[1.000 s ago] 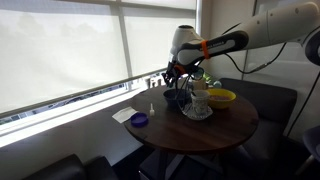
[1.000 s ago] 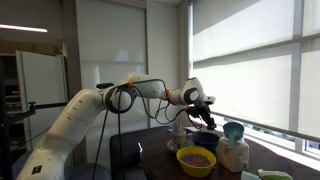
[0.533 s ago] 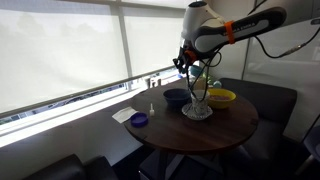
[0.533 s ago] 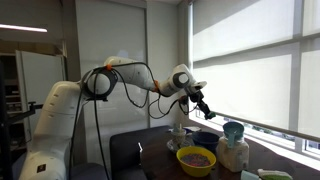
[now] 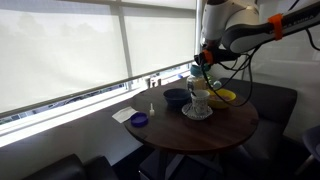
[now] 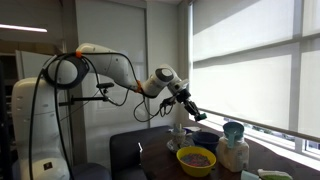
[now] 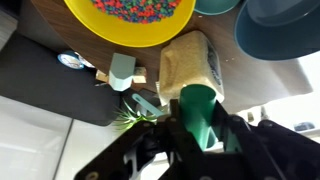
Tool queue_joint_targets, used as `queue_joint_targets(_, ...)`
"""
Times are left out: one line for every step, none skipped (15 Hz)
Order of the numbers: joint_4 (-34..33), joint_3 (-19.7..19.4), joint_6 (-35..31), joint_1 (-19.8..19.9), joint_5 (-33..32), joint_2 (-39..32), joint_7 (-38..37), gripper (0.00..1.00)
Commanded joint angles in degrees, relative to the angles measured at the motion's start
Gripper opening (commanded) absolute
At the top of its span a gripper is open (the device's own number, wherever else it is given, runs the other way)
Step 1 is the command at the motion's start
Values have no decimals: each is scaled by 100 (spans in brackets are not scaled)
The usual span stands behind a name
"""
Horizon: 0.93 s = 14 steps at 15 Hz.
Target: Remove the green block from the blue bowl and put it on the table
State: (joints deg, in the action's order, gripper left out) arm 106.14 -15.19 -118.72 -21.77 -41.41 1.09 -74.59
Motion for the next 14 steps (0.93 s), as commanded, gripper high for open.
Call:
queue_joint_targets(1378,1012,-28,828,-765,1159,-1495,8)
queue_joint_targets(1666,1246,-126,979,-899,1356,-1727,8)
queue_joint_targets(1983,1444,-312,1095,-1031,1590,-1730,8)
queue_joint_targets(2310,1649,-426,1170,-1200,1821,-1762,8)
queue_joint_targets(2637,1804,-664,1208,-1271,2049,-1778,8)
queue_joint_targets(2970,1960,-885,1219,-1341,2282,-1882,8)
queue_joint_targets(3313,2139,-1107,1215,-1472,2509,-2001,8)
queue_joint_targets(3633,2326,-1261,1188,-1607,2736,-2127,8)
queue_joint_targets(3858,2548,-1357,1120,-1712,2896,-2226,8)
queue_joint_targets(4080,2772,-1432,1049,-1823,3052,-2372,8)
queue_joint_targets(4229,3017,-1433,935,-1814,3156,-2497,9)
queue_joint_targets(4384,3252,-1402,793,-1703,3250,-2685,9)
queue_joint_targets(4449,3442,-1358,698,-1627,3296,-2846,9)
queue_joint_targets(4129,3213,-1302,848,-1551,2977,-2485,33)
